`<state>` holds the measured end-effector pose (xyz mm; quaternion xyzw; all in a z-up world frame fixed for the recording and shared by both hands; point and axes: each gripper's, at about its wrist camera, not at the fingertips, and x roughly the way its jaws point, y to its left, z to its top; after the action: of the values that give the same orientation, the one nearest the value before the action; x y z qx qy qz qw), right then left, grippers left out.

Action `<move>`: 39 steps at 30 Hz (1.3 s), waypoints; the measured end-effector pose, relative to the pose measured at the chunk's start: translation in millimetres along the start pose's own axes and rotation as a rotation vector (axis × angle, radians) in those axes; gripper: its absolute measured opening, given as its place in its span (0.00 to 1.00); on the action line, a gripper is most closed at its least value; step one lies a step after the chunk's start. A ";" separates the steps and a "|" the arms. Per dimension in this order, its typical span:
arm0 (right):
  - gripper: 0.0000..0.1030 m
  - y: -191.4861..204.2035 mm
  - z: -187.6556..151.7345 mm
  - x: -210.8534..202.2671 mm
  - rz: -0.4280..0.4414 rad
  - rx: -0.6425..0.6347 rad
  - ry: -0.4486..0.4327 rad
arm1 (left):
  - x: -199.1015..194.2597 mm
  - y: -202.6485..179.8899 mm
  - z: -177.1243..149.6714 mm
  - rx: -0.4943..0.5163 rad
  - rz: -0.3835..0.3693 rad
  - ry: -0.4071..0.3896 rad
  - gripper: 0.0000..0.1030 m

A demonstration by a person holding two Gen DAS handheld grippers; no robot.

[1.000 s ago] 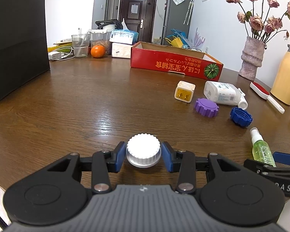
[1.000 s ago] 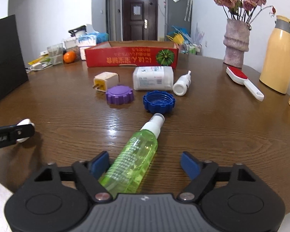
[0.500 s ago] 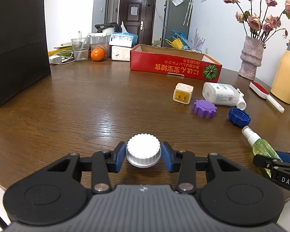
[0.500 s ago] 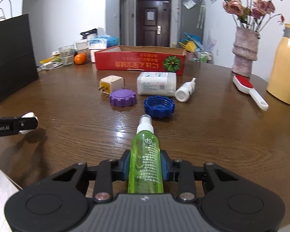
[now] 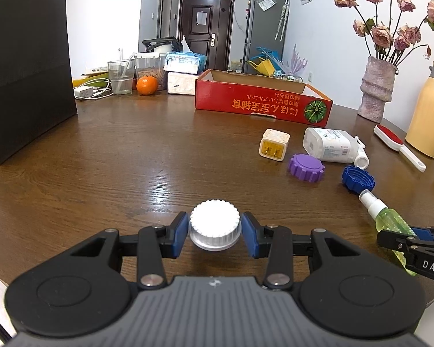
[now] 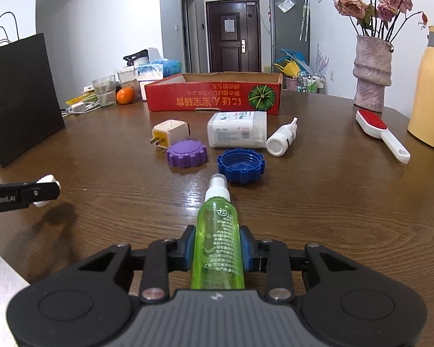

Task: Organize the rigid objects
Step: 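Lift the white cap with the left gripper while the right gripper grasps the green spray bottle, then carry the white cap and green spray bottle with both tools over the cardboard box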

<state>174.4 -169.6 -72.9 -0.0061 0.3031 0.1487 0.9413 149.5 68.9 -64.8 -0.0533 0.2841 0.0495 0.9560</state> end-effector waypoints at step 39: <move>0.29 -21.2 83.9 24.4 0.068 0.051 -0.172 | 44.4 -18.1 97.4 0.015 0.011 -0.050 0.40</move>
<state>247.0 -174.6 -20.0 0.0409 0.2250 0.1726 0.9581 241.1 66.5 -6.7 -0.0435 0.2606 0.0543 0.9629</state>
